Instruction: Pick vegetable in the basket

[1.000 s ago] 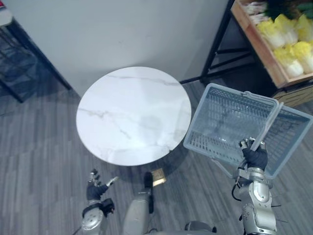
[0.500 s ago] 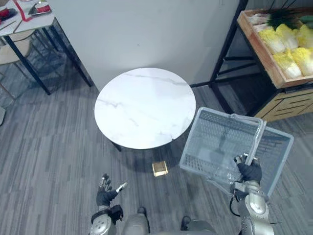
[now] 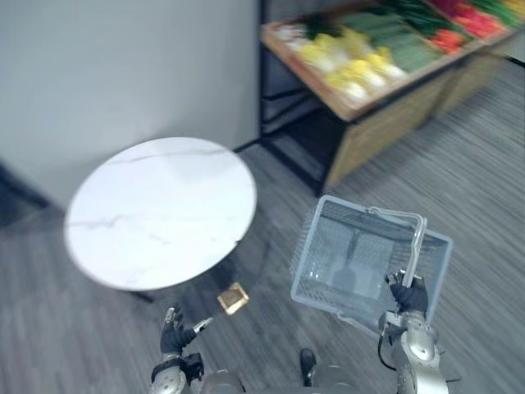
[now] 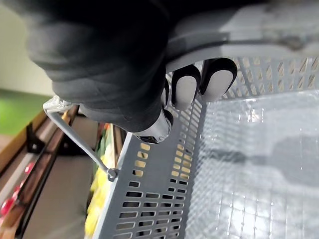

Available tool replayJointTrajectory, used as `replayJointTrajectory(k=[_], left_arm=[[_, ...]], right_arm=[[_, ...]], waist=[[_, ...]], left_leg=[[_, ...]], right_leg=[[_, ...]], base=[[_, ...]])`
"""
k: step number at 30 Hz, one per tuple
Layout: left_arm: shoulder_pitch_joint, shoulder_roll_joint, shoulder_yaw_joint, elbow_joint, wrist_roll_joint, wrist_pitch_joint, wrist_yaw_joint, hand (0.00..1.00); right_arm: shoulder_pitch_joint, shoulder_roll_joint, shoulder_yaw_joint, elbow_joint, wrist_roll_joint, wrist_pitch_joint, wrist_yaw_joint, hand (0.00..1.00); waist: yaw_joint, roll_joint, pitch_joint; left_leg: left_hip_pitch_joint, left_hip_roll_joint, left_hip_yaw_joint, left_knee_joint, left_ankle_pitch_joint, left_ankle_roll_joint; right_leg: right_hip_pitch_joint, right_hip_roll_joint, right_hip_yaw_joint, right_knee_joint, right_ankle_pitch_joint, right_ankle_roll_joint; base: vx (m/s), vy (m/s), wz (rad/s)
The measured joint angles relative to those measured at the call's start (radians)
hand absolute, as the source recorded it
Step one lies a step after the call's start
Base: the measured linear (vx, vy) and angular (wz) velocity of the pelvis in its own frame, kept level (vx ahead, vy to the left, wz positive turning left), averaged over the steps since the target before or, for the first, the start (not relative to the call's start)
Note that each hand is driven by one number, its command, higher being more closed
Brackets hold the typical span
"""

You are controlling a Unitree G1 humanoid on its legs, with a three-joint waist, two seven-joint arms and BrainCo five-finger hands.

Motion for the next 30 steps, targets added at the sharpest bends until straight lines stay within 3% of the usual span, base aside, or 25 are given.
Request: replayJointTrajectory(k=[2,4,5,6,7,8,9,11,12,14,15,16,17,18,19,20,22,23,24,26,27,28,30], left_arm=[[-0.040,-0.010,0.002,0.001,0.004,0.003,-0.001,0.00],[-0.077,-0.013,-0.001,0.001,0.012,0.003,-0.001,0.00],[-0.100,-0.016,-0.019,0.001,0.012,0.003,-0.001,0.00],[-0.113,-0.013,-0.043,-0.001,0.013,0.003,-0.003,0.00],[-0.113,-0.013,-0.060,-0.003,0.013,0.003,-0.003,0.00],[-0.107,-0.016,-0.080,-0.004,0.013,0.001,-0.003,0.00],[-0.110,-0.018,-0.099,-0.005,0.011,0.000,-0.002,0.00],[-0.109,-0.022,-0.104,-0.022,0.010,-0.001,-0.002,0.00],[-0.093,-0.023,-0.104,-0.045,0.009,-0.001,-0.001,0.00],[-0.066,-0.028,-0.105,-0.087,0.009,-0.001,-0.001,0.00],[-0.043,-0.031,-0.105,-0.117,0.009,-0.001,-0.001,0.00],[-0.031,-0.039,-0.103,-0.142,0.009,-0.003,0.000,0.00],[-0.027,-0.043,-0.100,-0.145,0.009,-0.003,0.001,0.00],[-0.030,-0.029,-0.081,-0.178,0.009,-0.002,0.004,0.00],[-0.030,-0.031,-0.070,-0.202,0.010,-0.003,0.004,0.00],[-0.025,-0.047,-0.044,-0.248,0.010,-0.004,0.011,0.00],[-0.029,-0.048,-0.029,-0.263,0.012,-0.005,0.021,0.00],[-0.027,-0.048,-0.026,-0.263,0.013,-0.005,0.023,0.00],[-0.031,-0.033,-0.030,-0.264,0.012,-0.005,0.025,0.00],[-0.036,-0.011,-0.050,-0.264,0.012,-0.002,0.034,0.00],[-0.038,-0.011,-0.059,-0.266,0.012,-0.002,0.044,0.00],[-0.039,-0.012,-0.066,-0.267,0.012,-0.002,0.047,0.00],[-0.052,-0.008,-0.075,-0.265,0.012,-0.003,0.047,0.00]], right_arm=[[-0.006,-0.022,-0.001,0.000,-0.017,0.001,0.000,1.00],[-0.006,-0.030,-0.003,0.000,-0.017,0.012,0.000,1.00],[-0.003,-0.031,-0.004,0.000,-0.017,0.023,0.000,1.00],[0.002,-0.034,-0.004,-0.001,-0.017,0.025,0.000,1.00],[0.004,-0.038,-0.003,-0.002,-0.017,0.025,-0.001,1.00],[0.003,-0.042,0.000,-0.014,-0.018,0.025,-0.002,1.00],[-0.004,-0.045,0.001,-0.039,-0.017,0.024,-0.007,1.00],[-0.026,-0.051,-0.002,-0.049,-0.015,0.024,-0.024,1.00],[-0.049,-0.051,0.002,-0.049,-0.015,0.024,-0.026,1.00],[-0.071,-0.065,0.022,-0.049,-0.017,0.024,-0.026,1.00],[-0.080,-0.083,0.041,-0.050,-0.017,0.024,-0.027,1.00],[-0.089,-0.100,0.051,-0.053,-0.021,0.022,-0.030,1.00],[-0.094,-0.100,0.051,-0.050,-0.026,0.024,-0.033,1.00],[-0.096,-0.100,0.075,-0.053,-0.027,0.024,-0.043,1.00],[-0.099,-0.100,0.087,-0.051,-0.027,0.026,-0.046,1.00],[-0.116,-0.101,0.092,-0.032,-0.033,0.028,-0.040,1.00],[-0.112,-0.085,0.101,-0.008,-0.052,0.033,-0.033,1.00],[-0.107,-0.077,0.100,-0.005,-0.057,0.034,-0.026,1.00],[-0.107,-0.062,0.104,0.017,-0.069,0.034,-0.020,1.00],[-0.101,-0.043,0.116,0.029,-0.087,0.035,-0.013,1.00],[-0.101,-0.040,0.118,0.029,-0.095,0.036,-0.006,1.00],[-0.098,-0.039,0.122,0.028,-0.105,0.036,0.005,1.00],[-0.096,-0.038,0.136,0.020,-0.107,0.035,0.010,1.00]], waist=[[-0.010,0.025,0.008],[-0.018,0.032,0.011],[-0.032,0.032,0.013],[-0.031,0.032,0.026],[-0.031,0.034,0.029],[-0.026,0.027,0.037],[-0.019,0.044,0.039],[-0.001,0.048,0.048],[0.020,0.046,0.055],[0.057,0.060,0.068],[0.068,0.082,0.072],[0.092,0.117,0.075],[0.111,0.116,0.075],[0.104,0.096,0.075],[0.111,0.087,0.074],[0.114,0.081,0.075],[0.113,0.054,0.073],[0.109,0.047,0.074],[0.108,0.036,0.081],[0.105,0.021,0.082],[0.102,0.026,0.081],[0.096,0.035,0.078],[0.075,0.037,0.079]], left_leg=[[0.011,0.018,-0.012,0.001,0.003,0.000],[0.022,0.035,-0.030,0.038,0.024,0.021],[0.018,0.061,-0.064,0.127,0.054,0.059],[0.002,0.094,-0.123,0.266,0.113,0.130],[-0.012,0.108,-0.162,0.339,0.167,0.171],[-0.056,0.108,-0.267,0.470,0.271,0.202],[-0.124,0.077,-0.366,0.567,0.176,0.142],[-0.217,0.005,-0.446,0.601,0.062,0.145],[-0.281,-0.059,-0.488,0.573,0.004,0.142],[-0.361,-0.129,-0.549,0.445,-0.025,0.098],[-0.396,-0.163,-0.597,0.268,-0.006,0.065],[-0.395,-0.170,-0.626,0.119,0.093,0.070],[-0.380,-0.178,-0.607,0.107,0.082,0.089],[-0.375,-0.187,-0.589,0.117,0.058,0.074],[-0.379,-0.195,-0.585,0.127,0.043,0.091],[-0.391,-0.200,-0.581,0.170,0.019,0.164],[-0.350,-0.243,-0.574,0.170,-0.004,0.183],[-0.290,-0.269,-0.574,0.144,-0.025,0.198],[-0.226,-0.287,-0.586,0.116,-0.049,0.209],[-0.119,-0.310,-0.609,0.061,-0.074,0.229],[-0.064,-0.310,-0.620,0.026,-0.077,0.232],[0.001,-0.298,-0.647,-0.025,-0.078,0.234],[0.072,-0.267,-0.698,-0.090,-0.078,0.235]], right_leg=[[-0.020,0.047,0.058,-0.010,0.005,0.012],[-0.017,0.070,0.091,-0.001,-0.010,0.012],[0.003,0.084,0.111,0.008,-0.025,0.001],[0.049,0.096,0.140,0.010,-0.046,-0.007],[0.072,0.102,0.159,0.012,-0.058,-0.016],[0.103,0.102,0.213,0.015,-0.079,-0.031],[0.112,0.108,0.275,0.019,-0.111,-0.034],[0.115,0.110,0.352,0.031,-0.140,-0.037],[0.124,0.107,0.417,0.040,-0.157,-0.036],[0.151,0.107,0.498,0.034,-0.180,-0.022],[0.158,0.110,0.531,0.031,-0.201,0.005],[0.161,0.128,0.564,0.039,-0.226,0.031],[0.166,0.121,0.578,0.058,-0.236,0.033],[0.167,0.125,0.556,0.074,-0.238,0.017],[0.172,0.119,0.533,0.062,-0.248,0.001],[0.179,0.104,0.537,0.057,-0.249,0.007],[0.179,0.078,0.535,0.156,-0.289,0.077],[0.138,0.073,0.539,0.325,-0.305,0.231],[0.062,0.092,0.539,0.565,-0.266,0.243],[-0.043,0.086,0.469,0.858,-0.239,0.225],[-0.086,0.072,0.412,0.916,-0.251,0.169],[-0.140,0.049,0.318,0.909,-0.274,0.081],[-0.227,0.048,0.239,0.823,-0.302,0.035]], base=[[0.22,-0.156,-1.24],[0.24,-0.161,-0.87],[0.27,-0.177,-0.82],[0.27,-0.182,-0.92],[0.27,-0.121,-1.16],[0.32,-0.036,-1.34],[0.32,0.022,-1.51],[0.19,0.097,-1.30],[0.31,0.180,-1.57],[0.30,0.217,-1.51],[0.26,0.298,-1.36],[0.32,0.305,-1.33],[0.46,0.300,-0.80],[0.40,0.130,-0.32],[0.47,0.161,-0.24],[0.45,0.207,-0.14],[0.46,0.224,0.13],[0.48,0.161,0.24],[0.48,0.134,0.24],[0.53,0.032,0.29],[0.60,-0.018,0.35],[0.42,-0.029,0.29],[0.55,-0.094,0.48]])
